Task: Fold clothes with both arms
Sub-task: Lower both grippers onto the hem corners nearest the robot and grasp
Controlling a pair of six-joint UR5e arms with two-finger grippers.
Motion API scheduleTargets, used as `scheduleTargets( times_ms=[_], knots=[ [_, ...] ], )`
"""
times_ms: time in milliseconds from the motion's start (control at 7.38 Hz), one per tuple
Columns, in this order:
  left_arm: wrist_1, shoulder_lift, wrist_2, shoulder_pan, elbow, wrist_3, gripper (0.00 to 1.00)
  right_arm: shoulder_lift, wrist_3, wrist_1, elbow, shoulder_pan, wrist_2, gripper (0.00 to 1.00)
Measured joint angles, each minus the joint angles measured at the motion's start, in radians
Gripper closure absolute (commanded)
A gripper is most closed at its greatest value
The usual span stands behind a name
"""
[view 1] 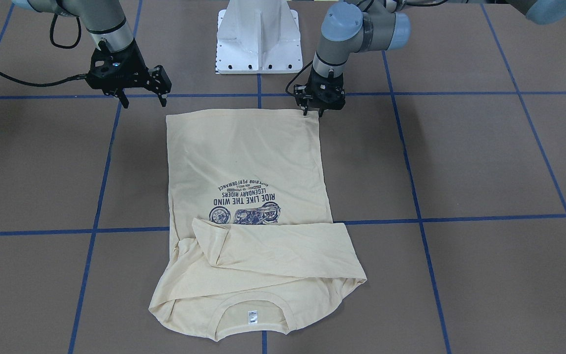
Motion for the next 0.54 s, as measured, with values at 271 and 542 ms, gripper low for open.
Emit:
scheduleTargets(
  times_ms=[271,542],
  knots=[
    [0.000,0.000,0.000,-0.001,-0.008,-0.002,1.00,0.000,0.000,0.000,0.000,0.000,0.000,0.00],
    [0.000,0.000,-0.001,-0.005,-0.029,-0.001,1.00,0.002,0.003,0.000,-0.008,-0.015,-0.023,0.00]
  ],
)
